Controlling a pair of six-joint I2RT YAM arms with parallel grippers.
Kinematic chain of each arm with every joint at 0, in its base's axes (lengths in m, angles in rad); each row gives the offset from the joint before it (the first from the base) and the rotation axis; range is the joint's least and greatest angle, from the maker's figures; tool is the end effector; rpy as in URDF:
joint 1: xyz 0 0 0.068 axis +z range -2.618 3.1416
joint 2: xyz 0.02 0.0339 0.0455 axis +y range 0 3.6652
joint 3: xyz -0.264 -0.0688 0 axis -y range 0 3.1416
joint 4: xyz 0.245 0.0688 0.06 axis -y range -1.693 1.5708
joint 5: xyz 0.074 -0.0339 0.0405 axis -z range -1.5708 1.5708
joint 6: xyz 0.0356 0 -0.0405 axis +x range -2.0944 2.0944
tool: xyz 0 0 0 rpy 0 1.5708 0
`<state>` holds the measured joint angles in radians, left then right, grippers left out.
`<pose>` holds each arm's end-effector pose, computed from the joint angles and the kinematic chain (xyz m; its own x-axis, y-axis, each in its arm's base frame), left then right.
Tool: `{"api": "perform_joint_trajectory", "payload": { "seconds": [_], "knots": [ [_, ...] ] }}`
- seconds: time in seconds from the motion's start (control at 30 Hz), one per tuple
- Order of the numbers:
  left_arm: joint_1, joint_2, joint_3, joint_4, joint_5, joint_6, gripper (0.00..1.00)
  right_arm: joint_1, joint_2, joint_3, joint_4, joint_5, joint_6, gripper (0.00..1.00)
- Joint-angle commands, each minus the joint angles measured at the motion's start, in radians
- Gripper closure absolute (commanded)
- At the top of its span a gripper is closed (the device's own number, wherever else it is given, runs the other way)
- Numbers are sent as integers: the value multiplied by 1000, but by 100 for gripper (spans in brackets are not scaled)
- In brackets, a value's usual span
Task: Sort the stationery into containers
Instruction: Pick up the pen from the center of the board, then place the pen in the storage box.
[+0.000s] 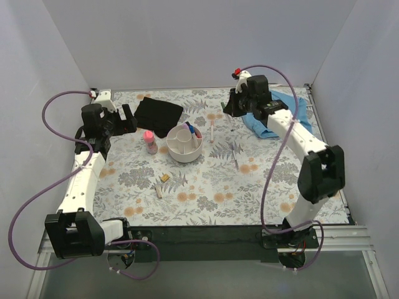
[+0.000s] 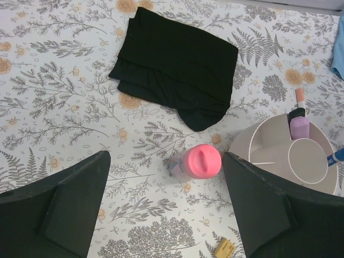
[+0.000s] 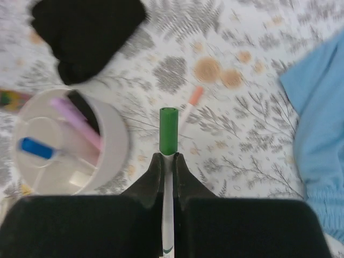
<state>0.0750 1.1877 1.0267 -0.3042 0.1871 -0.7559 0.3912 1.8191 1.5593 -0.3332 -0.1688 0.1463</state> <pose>0.2699 0.0136 0.3294 -0.3887 -0.7051 -0.5931 -0.2398 0.6990 -0.6738 0.3930 0.1685 0.3035 -0.5847 -0.0857 -0.8067 -0.4240 0.8801 0.2138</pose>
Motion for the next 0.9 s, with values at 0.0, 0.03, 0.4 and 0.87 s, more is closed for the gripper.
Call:
{"api": "perform_joint_trajectory", "payload": {
  "seconds": [0.0, 0.03, 0.4, 0.87],
  "knots": [
    [3, 18, -20, 20, -5, 15, 15, 66, -203, -192, 378, -216, -40, 99],
    [3, 26, -19, 20, -11, 21, 15, 89, -227, -240, 437, -225, -40, 99],
    [3, 162, 93, -75, -11, 76, 15, 248, -373, -692, 1233, -212, -112, 99],
    [5, 184, 111, -136, -46, 145, 15, 270, -216, -795, 1769, -293, -175, 99]
  ]
}}
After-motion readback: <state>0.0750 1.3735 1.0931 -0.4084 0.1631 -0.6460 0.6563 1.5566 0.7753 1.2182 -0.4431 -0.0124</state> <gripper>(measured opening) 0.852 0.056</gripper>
